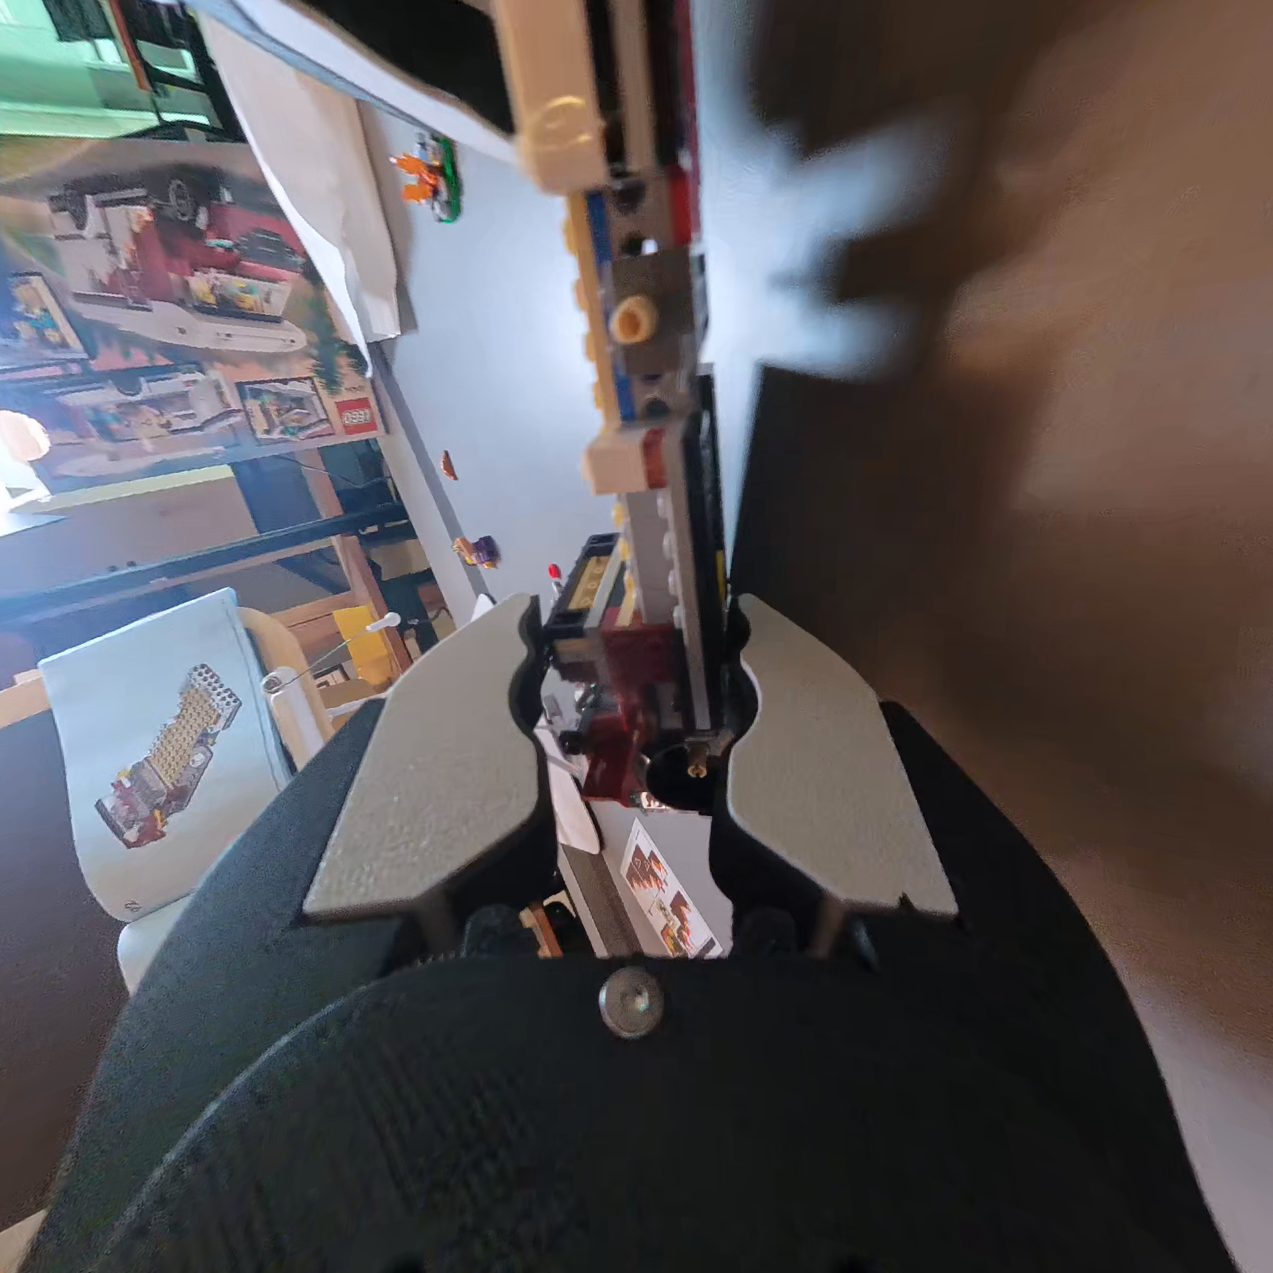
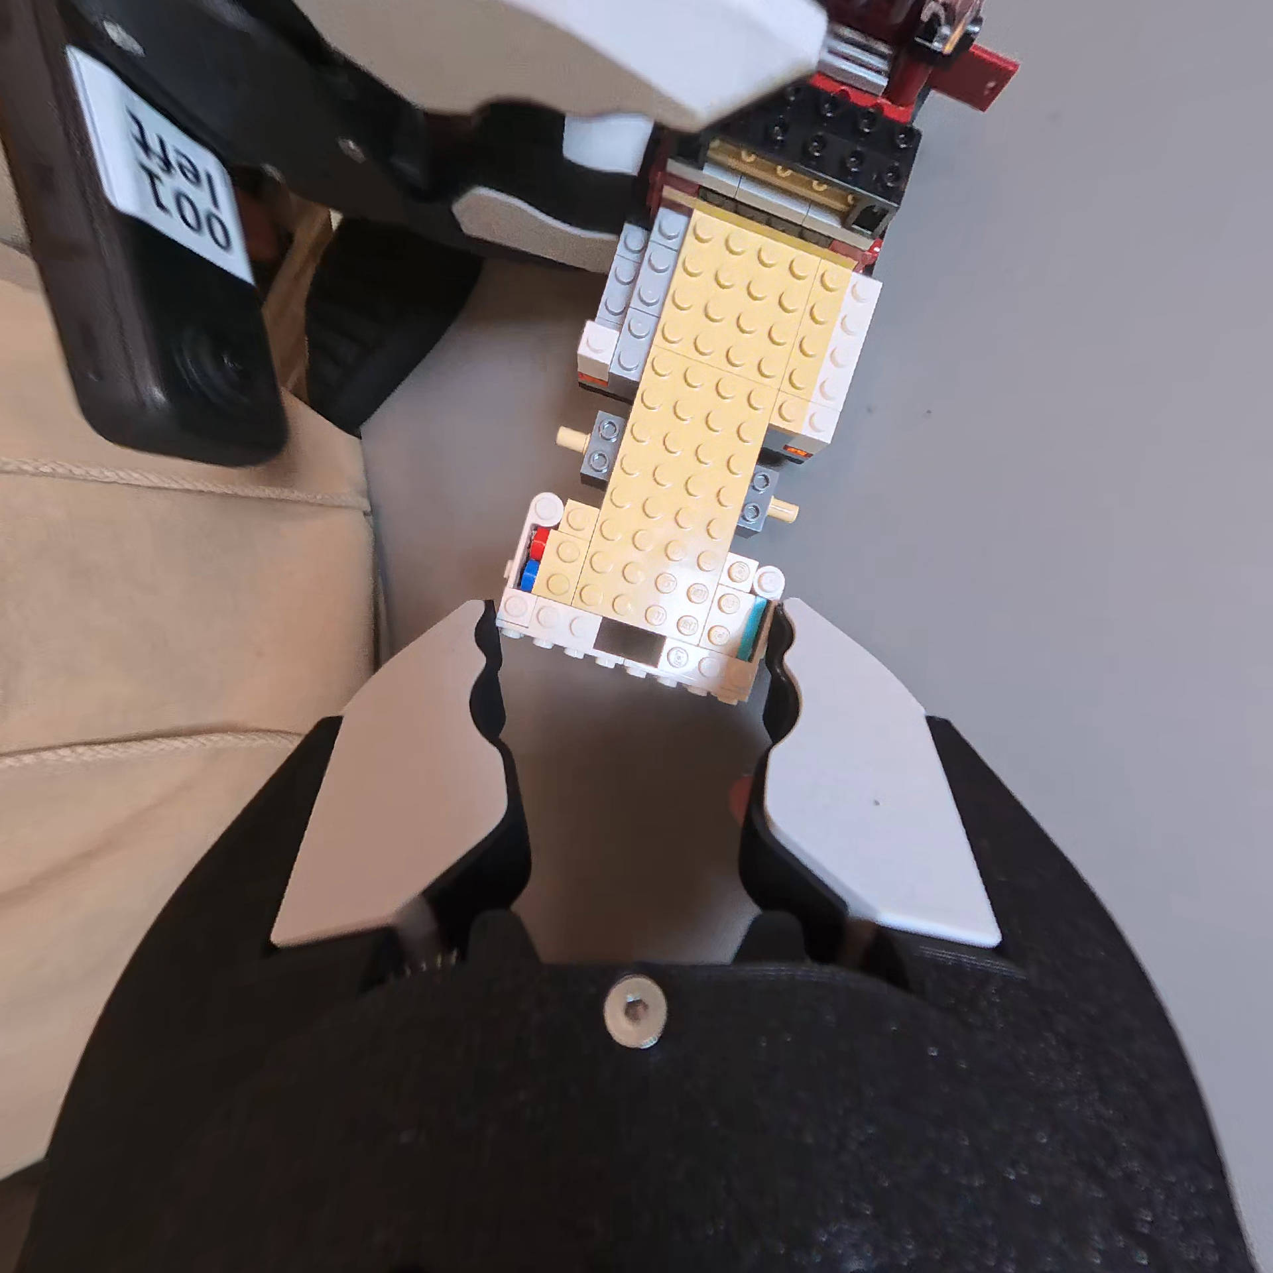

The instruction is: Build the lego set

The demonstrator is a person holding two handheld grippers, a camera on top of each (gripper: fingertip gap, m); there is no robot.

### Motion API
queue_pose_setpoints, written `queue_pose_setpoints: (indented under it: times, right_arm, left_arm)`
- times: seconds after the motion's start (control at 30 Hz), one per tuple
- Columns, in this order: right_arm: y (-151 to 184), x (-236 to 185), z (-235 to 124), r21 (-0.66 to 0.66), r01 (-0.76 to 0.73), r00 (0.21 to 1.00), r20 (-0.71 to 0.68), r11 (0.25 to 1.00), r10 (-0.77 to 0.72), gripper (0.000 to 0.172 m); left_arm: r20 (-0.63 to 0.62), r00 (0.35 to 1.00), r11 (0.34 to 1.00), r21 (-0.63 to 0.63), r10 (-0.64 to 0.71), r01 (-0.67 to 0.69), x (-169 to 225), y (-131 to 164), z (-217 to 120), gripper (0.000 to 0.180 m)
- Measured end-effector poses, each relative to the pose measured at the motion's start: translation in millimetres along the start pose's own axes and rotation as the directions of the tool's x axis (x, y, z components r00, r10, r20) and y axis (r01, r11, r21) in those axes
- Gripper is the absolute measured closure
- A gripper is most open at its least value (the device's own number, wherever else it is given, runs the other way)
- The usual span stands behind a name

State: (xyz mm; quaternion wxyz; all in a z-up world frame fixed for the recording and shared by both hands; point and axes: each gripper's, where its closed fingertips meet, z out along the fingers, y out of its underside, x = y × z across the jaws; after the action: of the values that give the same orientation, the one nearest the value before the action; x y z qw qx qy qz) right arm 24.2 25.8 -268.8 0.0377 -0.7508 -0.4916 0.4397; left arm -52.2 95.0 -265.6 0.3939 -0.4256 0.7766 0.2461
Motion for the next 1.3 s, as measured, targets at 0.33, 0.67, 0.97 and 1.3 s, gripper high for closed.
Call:
queue_pose_setpoints:
  times: [0.33,0.67,0.97,1.3]
  right_arm:
    - [2,-3,3,-0.002,0.014,0.999,0.041,1.000,-0.014,0.098]
    - [0,-6,4,0.082,0.058,0.997,0.038,0.995,-0.061,0.098]
    - [-30,-25,-46,0.271,0.628,0.768,-0.367,0.729,-0.525,0.089]
    - [-69,-47,-35,0.186,0.916,0.386,-0.644,0.354,-0.661,0.105]
  left_arm:
    - [0.005,1.000,0.999,-0.037,0.008,-0.007,0,2,2,0.132]
    - [0.002,1.000,1.000,-0.003,-0.027,0.027,1,1,0,0.133]
    - [-0.125,0.920,0.906,0.168,-0.371,0.388,-11,-6,-16,0.133]
    - [-0.199,0.820,0.615,0.574,-0.536,0.541,-54,-69,-64,0.133]
